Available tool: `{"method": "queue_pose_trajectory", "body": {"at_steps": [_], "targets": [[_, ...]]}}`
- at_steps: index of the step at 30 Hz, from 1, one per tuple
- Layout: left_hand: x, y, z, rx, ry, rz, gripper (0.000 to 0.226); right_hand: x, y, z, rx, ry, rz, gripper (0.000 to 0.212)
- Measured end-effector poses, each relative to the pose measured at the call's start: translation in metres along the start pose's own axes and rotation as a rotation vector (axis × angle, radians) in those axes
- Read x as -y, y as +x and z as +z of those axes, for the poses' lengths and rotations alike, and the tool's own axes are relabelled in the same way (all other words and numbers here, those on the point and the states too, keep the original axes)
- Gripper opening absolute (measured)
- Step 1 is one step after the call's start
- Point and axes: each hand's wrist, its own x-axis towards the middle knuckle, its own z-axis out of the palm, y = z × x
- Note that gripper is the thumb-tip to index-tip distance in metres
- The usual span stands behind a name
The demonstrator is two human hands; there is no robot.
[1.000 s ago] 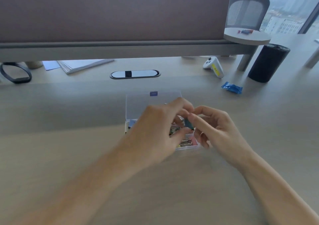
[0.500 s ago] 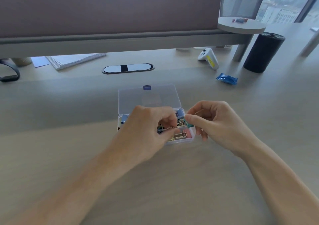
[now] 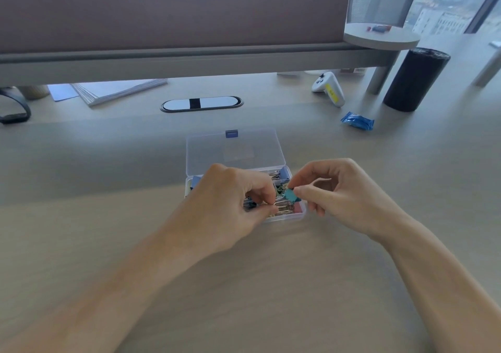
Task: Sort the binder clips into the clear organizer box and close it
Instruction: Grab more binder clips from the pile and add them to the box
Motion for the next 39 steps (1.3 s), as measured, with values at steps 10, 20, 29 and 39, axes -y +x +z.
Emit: {"method": "queue_pose_trajectory", "body": {"at_steps": [10,20,29,39], "targets": [[0.012,0.004,-0.012,0.026,0.023,0.18,0.012,0.001,-0.002,-0.008,0.108,0.012,0.023,0.021],[0.018,0.008,-0.008,0.057,0.175,0.359,0.004,-0.002,-0.001,-0.007,0.117,-0.035,0.01,0.027],[0.016,0.006,-0.008,0.06,0.272,0.38,0.014,-0.005,-0.001,-0.005,0.126,-0.05,-0.006,0.025],[0.019,0.003,-0.008,0.062,0.202,0.321,0.014,-0.01,0.001,-0.006,0.128,-0.081,-0.019,0.02]]}}
